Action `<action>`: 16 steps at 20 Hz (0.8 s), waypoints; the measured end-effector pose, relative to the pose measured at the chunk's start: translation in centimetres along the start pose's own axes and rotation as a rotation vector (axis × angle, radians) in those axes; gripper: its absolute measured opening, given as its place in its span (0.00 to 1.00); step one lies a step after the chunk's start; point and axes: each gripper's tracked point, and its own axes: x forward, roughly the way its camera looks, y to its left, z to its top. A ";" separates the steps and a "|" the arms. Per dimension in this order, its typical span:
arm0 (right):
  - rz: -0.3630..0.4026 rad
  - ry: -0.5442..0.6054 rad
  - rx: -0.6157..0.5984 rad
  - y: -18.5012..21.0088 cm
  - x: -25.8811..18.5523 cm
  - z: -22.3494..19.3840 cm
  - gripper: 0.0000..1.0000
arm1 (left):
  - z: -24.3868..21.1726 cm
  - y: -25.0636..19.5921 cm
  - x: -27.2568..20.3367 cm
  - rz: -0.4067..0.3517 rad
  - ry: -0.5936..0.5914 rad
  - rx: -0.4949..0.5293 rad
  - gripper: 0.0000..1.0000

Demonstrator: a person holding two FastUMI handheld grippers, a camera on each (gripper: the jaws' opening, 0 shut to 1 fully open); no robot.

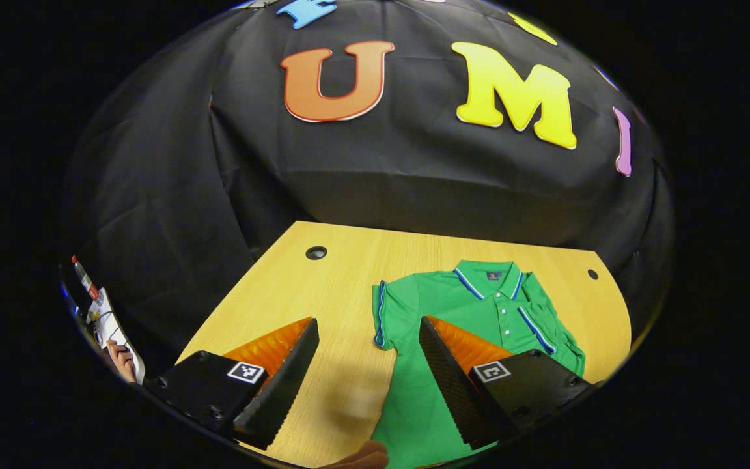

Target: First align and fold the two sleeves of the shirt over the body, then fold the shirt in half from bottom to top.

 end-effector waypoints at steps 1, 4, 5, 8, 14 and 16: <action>-0.012 -0.018 -0.010 -0.1 -0.9 0.7 0.93 | -0.4 -0.3 1.2 -0.008 0.023 -0.001 1.00; -0.003 -0.015 -0.017 0.9 -3.0 1.3 0.96 | -1.7 -1.2 5.4 -0.034 0.086 -0.014 1.00; -0.004 -0.009 -0.039 0.9 -3.3 1.0 0.96 | -2.2 -1.6 6.8 -0.054 0.112 -0.017 1.00; -0.014 0.036 -0.084 1.2 -3.5 -0.3 0.96 | -3.5 -1.9 10.8 -0.063 0.175 0.001 1.00; -0.071 0.130 -0.063 0.5 -3.7 -2.6 0.94 | -4.8 -1.6 15.9 -0.043 0.289 -0.011 1.00; -0.078 0.154 -0.058 0.8 -3.5 -3.3 0.94 | -4.8 -1.1 17.4 -0.031 0.303 0.044 0.98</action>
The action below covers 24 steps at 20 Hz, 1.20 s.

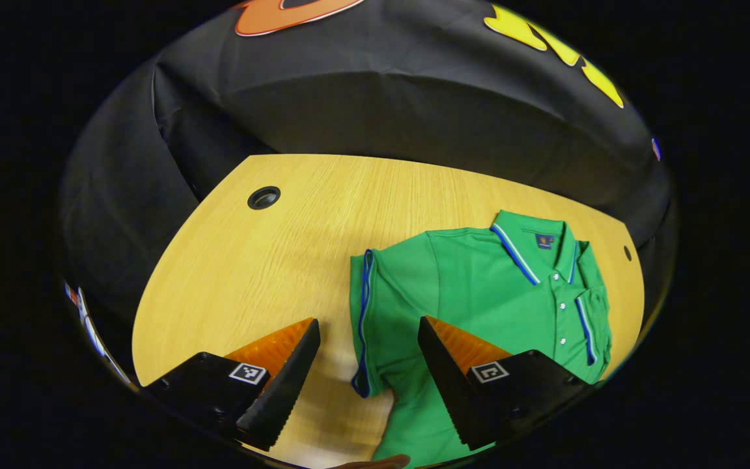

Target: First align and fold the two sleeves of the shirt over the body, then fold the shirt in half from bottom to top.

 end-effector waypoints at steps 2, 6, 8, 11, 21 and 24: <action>-0.004 0.017 0.010 0.5 0.3 -0.4 0.95 | 0.0 -0.7 0.8 -0.032 0.028 -0.005 0.84; 0.002 0.038 0.011 0.9 0.3 -1.2 0.95 | -0.5 -1.0 2.1 -0.029 0.053 -0.045 0.62; 0.000 0.048 0.016 0.9 0.5 -1.5 0.94 | -0.9 -1.4 2.2 -0.050 0.070 -0.041 0.55; 0.000 0.060 0.028 0.9 0.6 -1.9 0.94 | -1.5 -1.4 2.6 -0.044 0.101 -0.029 0.41; -0.016 0.036 0.040 -1.0 -0.4 -1.5 0.95 | -0.7 -1.1 2.3 -0.051 0.090 0.011 0.04; -0.011 0.022 0.043 -1.3 -0.7 -1.3 0.94 | 1.1 -1.6 0.5 -0.057 0.039 0.046 0.04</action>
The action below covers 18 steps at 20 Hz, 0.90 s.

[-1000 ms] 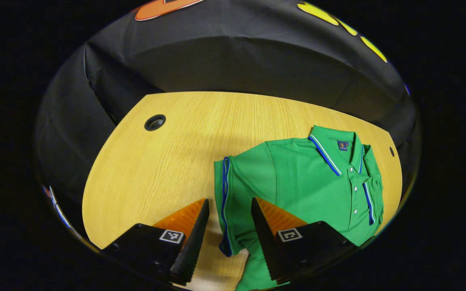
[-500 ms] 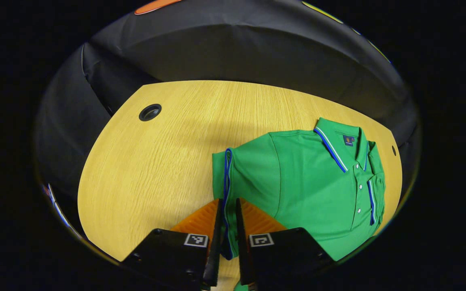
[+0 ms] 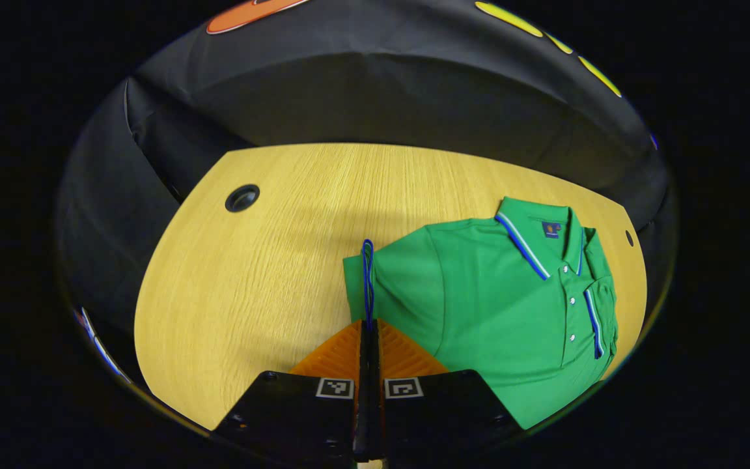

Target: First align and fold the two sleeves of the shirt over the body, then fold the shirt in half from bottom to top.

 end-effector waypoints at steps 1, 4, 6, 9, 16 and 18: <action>0.001 -0.006 0.002 -0.1 -0.1 0.0 0.94 | 0.6 -0.5 -0.8 -0.008 -0.013 0.015 0.04; -0.006 -0.025 0.021 -0.5 -0.2 0.6 0.95 | 1.9 -2.8 -2.3 -0.027 -0.036 0.063 0.04; -0.014 -0.036 0.033 -1.1 -0.3 1.0 0.97 | 2.1 -4.9 -2.7 -0.052 -0.038 0.092 0.03; -0.027 -0.043 0.040 -1.8 -0.2 1.0 0.95 | 2.1 -8.3 -2.9 -0.088 -0.040 0.127 0.03; -0.047 -0.003 0.057 -2.4 0.5 -0.1 0.94 | 0.7 -14.9 -2.6 -0.147 -0.018 0.276 0.03; -0.056 0.018 0.050 -2.6 0.7 -0.7 0.94 | -0.4 -16.1 -2.0 -0.172 0.020 0.289 0.04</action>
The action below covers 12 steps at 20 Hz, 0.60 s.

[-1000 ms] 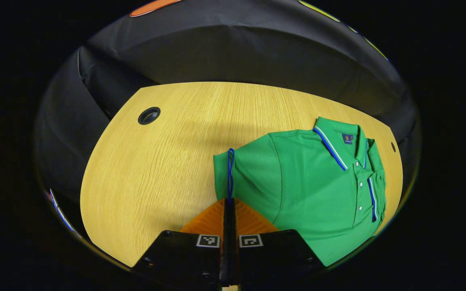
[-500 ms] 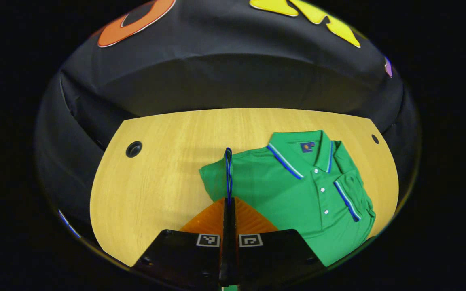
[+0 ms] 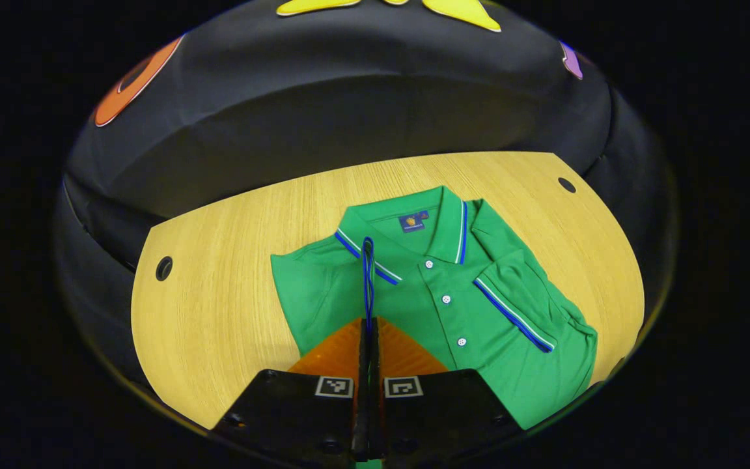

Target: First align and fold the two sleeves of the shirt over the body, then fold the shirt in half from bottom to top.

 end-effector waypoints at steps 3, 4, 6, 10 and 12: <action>-0.003 0.021 0.003 -0.3 0.2 -0.7 0.95 | -1.2 -1.9 0.7 -0.077 0.040 -0.040 0.10; -0.003 0.025 0.004 -0.5 0.4 -0.9 0.95 | -1.5 -2.5 0.9 -0.101 0.048 -0.054 0.11; 0.004 0.039 0.018 -0.5 0.6 -1.4 0.95 | -1.7 -2.8 0.8 -0.110 0.049 -0.076 0.33; 0.013 0.074 0.028 -0.9 1.5 -2.0 0.94 | -1.0 -2.4 -0.3 -0.095 -0.003 -0.127 0.63; 0.037 0.110 0.040 -0.6 2.2 -3.0 0.94 | -1.0 -1.9 -2.0 -0.091 -0.020 -0.151 0.88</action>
